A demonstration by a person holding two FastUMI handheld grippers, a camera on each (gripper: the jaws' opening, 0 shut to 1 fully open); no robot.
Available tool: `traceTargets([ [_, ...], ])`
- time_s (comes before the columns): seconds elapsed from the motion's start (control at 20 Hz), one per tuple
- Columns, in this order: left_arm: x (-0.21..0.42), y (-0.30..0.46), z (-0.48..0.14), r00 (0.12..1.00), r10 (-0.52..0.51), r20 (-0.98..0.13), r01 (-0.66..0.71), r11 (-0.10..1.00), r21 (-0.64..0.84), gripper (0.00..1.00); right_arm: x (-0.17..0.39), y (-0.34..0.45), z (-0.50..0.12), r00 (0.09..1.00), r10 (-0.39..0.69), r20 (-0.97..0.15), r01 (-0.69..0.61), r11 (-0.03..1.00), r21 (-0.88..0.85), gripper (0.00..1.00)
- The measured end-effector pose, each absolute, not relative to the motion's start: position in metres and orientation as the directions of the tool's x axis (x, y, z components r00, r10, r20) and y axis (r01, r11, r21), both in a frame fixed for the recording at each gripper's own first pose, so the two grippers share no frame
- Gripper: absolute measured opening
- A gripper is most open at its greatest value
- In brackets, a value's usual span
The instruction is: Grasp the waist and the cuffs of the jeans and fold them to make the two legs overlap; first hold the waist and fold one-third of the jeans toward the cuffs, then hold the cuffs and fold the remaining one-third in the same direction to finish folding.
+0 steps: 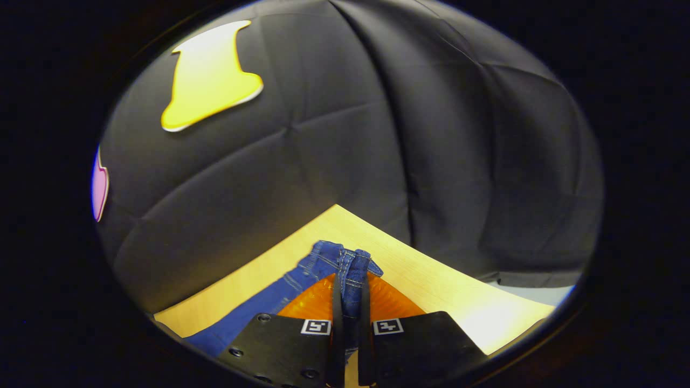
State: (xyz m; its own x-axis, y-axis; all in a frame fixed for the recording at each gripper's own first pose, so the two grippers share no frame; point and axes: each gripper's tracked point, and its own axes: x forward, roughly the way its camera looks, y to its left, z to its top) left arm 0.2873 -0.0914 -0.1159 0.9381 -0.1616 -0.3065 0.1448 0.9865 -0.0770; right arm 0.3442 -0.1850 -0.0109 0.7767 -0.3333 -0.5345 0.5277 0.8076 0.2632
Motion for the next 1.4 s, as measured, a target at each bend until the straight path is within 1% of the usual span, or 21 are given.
traceTargets([
  [0.2,0.266,-0.088,-0.116,0.934,-0.178,-0.31,0.159,0.983,-0.087,0.96,0.369,-0.13,0.041,0.856,-0.241,-0.458,0.409,0.858,0.312,0.13],
  [0.35,0.248,-0.086,-0.117,0.929,-0.197,-0.312,0.17,0.979,-0.114,0.96,0.376,-0.075,0.061,0.894,-0.152,-0.421,0.323,0.871,0.369,0.13],
  [0.4,0.241,-0.087,-0.119,0.926,-0.209,-0.315,0.18,0.977,-0.119,0.96,0.377,-0.053,0.065,0.903,-0.119,-0.412,0.293,0.873,0.39,0.13],
  [0.55,0.224,-0.076,-0.128,0.925,-0.198,-0.324,0.176,0.98,-0.097,0.97,0.369,0.003,0.062,0.916,-0.011,-0.4,0.209,0.865,0.455,0.13],
  [0.65,0.216,-0.065,-0.136,0.925,-0.19,-0.328,0.165,0.981,-0.103,0.96,0.365,0.052,0.056,0.908,0.085,-0.411,0.152,0.846,0.511,0.13],
  [0.7,0.211,-0.058,-0.14,0.926,-0.185,-0.33,0.156,0.981,-0.111,0.96,0.358,0.054,0.036,0.898,0.123,-0.422,0.133,0.839,0.527,0.13],
  [0.8,0.202,-0.042,-0.148,0.927,-0.168,-0.335,0.129,0.982,-0.136,0.97,0.336,0.095,0.023,0.877,0.186,-0.443,0.098,0.834,0.543,0.13],
  [0.85,0.197,-0.032,-0.152,0.927,-0.157,-0.34,0.112,0.983,-0.148,0.96,0.324,0.117,0.031,0.862,0.221,-0.456,0.079,0.829,0.553,0.13],
  [0.9,0.192,-0.021,-0.157,0.927,-0.146,-0.344,0.095,0.982,-0.162,0.97,0.318,0.134,0.026,0.846,0.257,-0.467,0.06,0.825,0.562,0.13],
  [1.0,0.184,-0.001,-0.166,0.928,-0.12,-0.353,0.056,0.981,-0.185,0.97,0.296,0.174,-0.004,0.805,0.331,-0.493,0.025,0.811,0.585,0.13],
  [1.05,0.181,0.01,-0.171,0.929,-0.102,-0.356,0.034,0.981,-0.193,0.97,0.284,0.194,-0.016,0.786,0.356,-0.506,0.009,0.812,0.584,0.13],
  [1.15,0.18,0.034,-0.182,0.931,-0.064,-0.36,-0.017,0.976,-0.216,0.97,0.269,0.221,-0.047,0.764,0.358,-0.537,-0.01,0.839,0.545,0.13],
  [1.25,0.181,0.063,-0.192,0.933,-0.016,-0.359,-0.084,0.961,-0.262,0.97,0.258,0.237,-0.065,0.755,0.368,-0.542,-0.031,0.846,0.532,0.13],
  [1.3,0.182,0.074,-0.194,0.935,0.009,-0.354,-0.118,0.951,-0.286,0.97,0.254,0.247,-0.07,0.741,0.395,-0.543,-0.034,0.829,0.558,0.21],
  [1.35,0.184,0.089,-0.197,0.936,0.035,-0.35,-0.15,0.94,-0.306,0.97,0.243,0.257,-0.068,0.727,0.423,-0.54,-0.033,0.808,0.588,0.14],
  [1.4,0.188,0.105,-0.201,0.935,0.067,-0.347,-0.184,0.931,-0.315,0.97,0.239,0.261,-0.068,0.72,0.433,-0.542,-0.036,0.804,0.594,0.41],
])
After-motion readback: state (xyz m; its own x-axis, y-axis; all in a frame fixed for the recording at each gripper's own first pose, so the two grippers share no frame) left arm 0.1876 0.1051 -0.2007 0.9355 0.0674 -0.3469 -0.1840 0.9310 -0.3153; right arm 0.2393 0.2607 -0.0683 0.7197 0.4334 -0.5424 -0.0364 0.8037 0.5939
